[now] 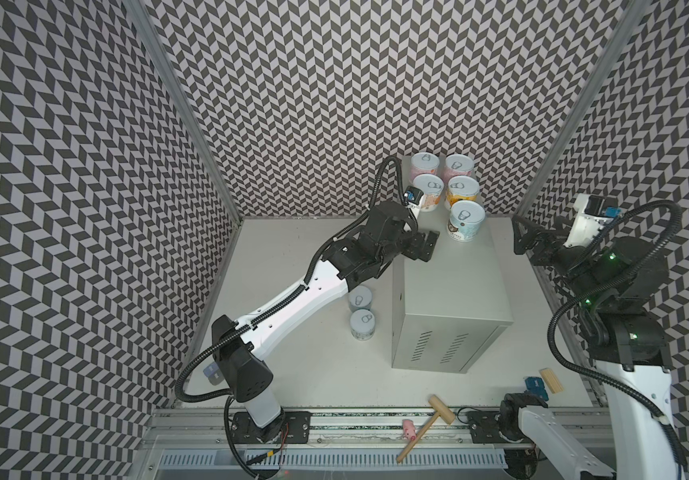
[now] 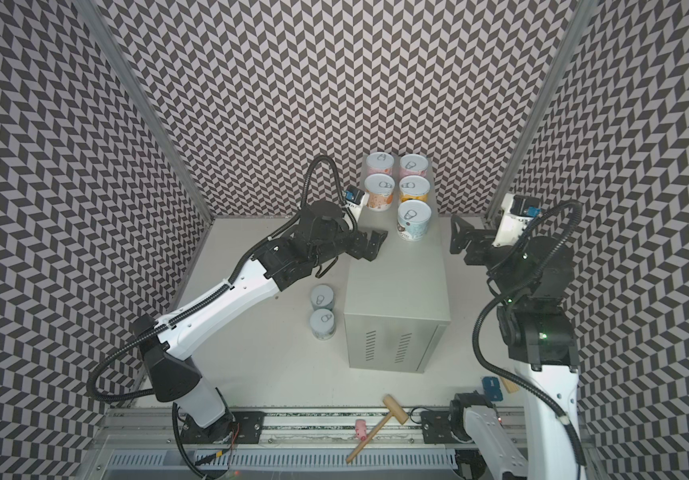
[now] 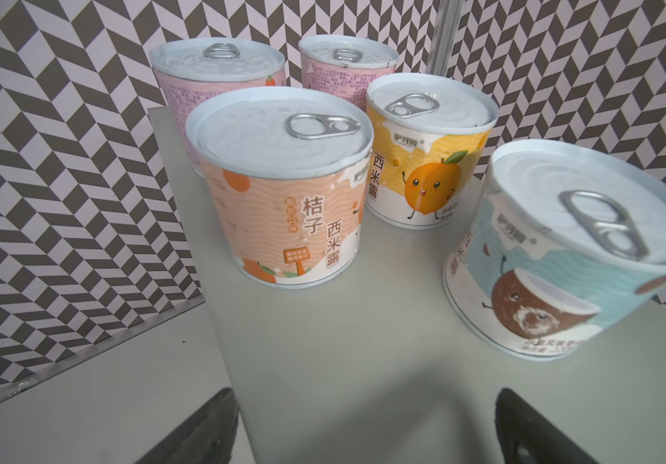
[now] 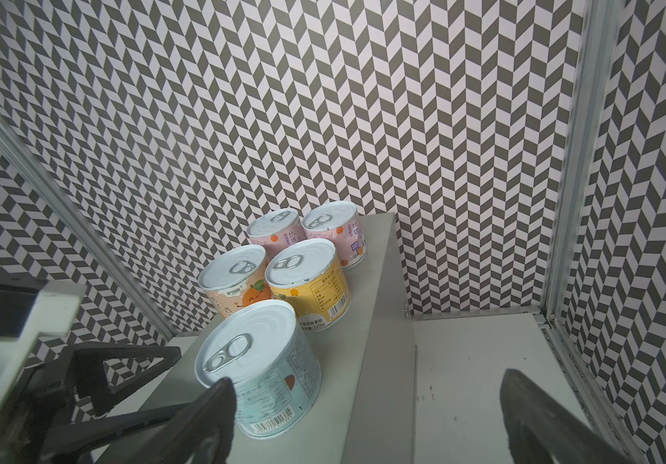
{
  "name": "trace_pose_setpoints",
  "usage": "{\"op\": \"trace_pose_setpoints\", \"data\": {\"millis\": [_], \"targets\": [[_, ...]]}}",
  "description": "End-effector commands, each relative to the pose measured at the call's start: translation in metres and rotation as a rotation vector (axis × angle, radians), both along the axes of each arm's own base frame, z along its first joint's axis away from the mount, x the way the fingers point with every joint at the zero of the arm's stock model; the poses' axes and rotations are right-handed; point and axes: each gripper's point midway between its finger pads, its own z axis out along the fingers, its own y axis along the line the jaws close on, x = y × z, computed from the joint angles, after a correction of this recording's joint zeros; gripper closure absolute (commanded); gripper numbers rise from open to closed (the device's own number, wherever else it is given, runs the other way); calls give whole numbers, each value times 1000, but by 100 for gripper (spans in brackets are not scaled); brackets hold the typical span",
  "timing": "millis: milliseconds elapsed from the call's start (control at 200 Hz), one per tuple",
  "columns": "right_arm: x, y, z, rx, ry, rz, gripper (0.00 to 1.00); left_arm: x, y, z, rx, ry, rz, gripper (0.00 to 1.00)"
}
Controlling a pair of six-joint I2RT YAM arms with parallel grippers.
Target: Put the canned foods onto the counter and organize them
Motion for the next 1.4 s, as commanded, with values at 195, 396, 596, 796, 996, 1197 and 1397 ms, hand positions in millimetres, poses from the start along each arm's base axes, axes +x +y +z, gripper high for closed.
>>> {"op": "trace_pose_setpoints", "data": {"millis": [195,396,596,796,996,1197,1397], "targets": [[-16,3,18,-26,-60,8,1,9,-8,7,-38,8,18,0],[-18,4,17,-26,-62,16,1,10,-15,2,-39,22,1,0],[-19,4,16,-28,-61,16,1,6,-25,0,-33,26,-33,0],[-16,5,12,-28,-54,25,1,1,-27,1,-8,13,-29,0],[-15,6,11,-28,-53,28,1,3,-13,9,95,-75,130,0],[-16,7,12,-28,-55,33,1,0,-2,24,165,-142,226,0],[-16,7,12,-28,-56,34,1,-4,-1,31,181,-159,233,0]]}}
